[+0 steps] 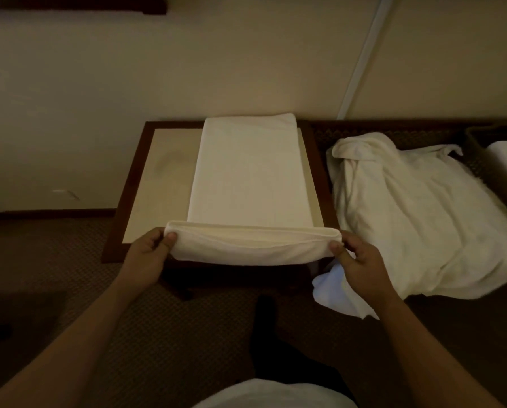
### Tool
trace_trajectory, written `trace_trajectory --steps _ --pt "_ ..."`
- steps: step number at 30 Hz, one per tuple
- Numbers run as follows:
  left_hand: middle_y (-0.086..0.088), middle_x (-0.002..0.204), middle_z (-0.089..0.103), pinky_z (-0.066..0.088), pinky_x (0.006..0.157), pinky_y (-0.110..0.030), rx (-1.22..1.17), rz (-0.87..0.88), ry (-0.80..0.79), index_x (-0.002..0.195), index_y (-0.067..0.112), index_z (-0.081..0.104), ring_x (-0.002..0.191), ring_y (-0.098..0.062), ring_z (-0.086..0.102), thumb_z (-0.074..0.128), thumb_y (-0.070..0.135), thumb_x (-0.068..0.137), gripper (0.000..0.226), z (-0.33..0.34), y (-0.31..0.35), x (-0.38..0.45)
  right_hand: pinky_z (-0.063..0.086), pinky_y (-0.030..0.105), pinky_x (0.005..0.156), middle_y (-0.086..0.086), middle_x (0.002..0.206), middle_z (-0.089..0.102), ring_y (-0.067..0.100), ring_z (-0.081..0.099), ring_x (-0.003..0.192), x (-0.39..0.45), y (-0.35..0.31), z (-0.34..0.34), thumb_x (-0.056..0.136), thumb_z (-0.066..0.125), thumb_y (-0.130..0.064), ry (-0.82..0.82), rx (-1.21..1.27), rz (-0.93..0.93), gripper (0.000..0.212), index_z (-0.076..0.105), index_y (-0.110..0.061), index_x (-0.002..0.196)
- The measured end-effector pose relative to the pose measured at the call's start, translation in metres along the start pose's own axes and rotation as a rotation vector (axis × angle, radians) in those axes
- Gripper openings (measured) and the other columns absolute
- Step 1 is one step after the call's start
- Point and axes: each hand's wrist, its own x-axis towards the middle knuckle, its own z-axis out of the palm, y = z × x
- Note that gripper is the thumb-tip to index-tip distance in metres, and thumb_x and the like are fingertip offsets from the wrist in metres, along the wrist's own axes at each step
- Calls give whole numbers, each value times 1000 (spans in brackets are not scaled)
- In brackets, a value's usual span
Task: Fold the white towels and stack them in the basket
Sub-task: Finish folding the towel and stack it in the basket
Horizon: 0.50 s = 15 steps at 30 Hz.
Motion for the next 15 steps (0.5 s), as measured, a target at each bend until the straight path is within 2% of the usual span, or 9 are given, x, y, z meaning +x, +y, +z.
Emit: trace_trajectory --steps 2,4,6,8,11,12,15 --pt "11 98 67 46 71 -21 58 7 55 110 27 65 89 -4 60 49 32 106 17 6 8 28 44 4 76 -25 91 71 -14 61 91 31 -11 4 101 58 -15 23 11 13 14 69 -21 108" --pt "9 96 65 45 71 -26 101 7 112 108 25 64 88 -9 59 46 35 106 21 16 16 69 43 5 70 -19 86 68 -14 60 85 78 -18 10 102 57 -20 71 -6 15 12 69 -21 105" --pt "6 98 64 44 70 -29 92 -7 187 113 20 63 88 -15 59 43 37 107 27 30 21 115 44 11 71 -16 92 67 -8 61 86 126 -18 20 104 54 -28 108 -23 32 15 68 -25 109" --pt "2 110 62 43 78 -33 104 -60 253 126 15 59 94 -19 56 40 36 108 34 46 24 164 45 20 74 -7 101 67 3 61 91 182 -3 35 105 50 -36 108 -65 105 26 67 -20 117" --pt "-6 125 59 41 87 -36 229 -179 205 135 13 53 104 -26 54 39 37 108 38 67 13 207 44 30 78 3 100 65 20 60 91 236 29 57 102 50 -48 -14 -202 298 40 65 -12 110" --pt "-9 129 60 43 90 -38 261 -229 181 137 14 52 109 -31 57 42 42 106 43 73 8 221 42 31 78 3 98 63 20 59 89 251 38 64 99 54 -50 -70 -219 365 39 62 -12 105" --pt "-8 124 64 47 92 -38 358 -254 133 138 16 52 112 -33 61 58 54 96 57 76 5 231 42 27 80 -1 110 60 18 58 97 258 51 67 88 74 -44 -84 -192 443 44 62 -14 118"
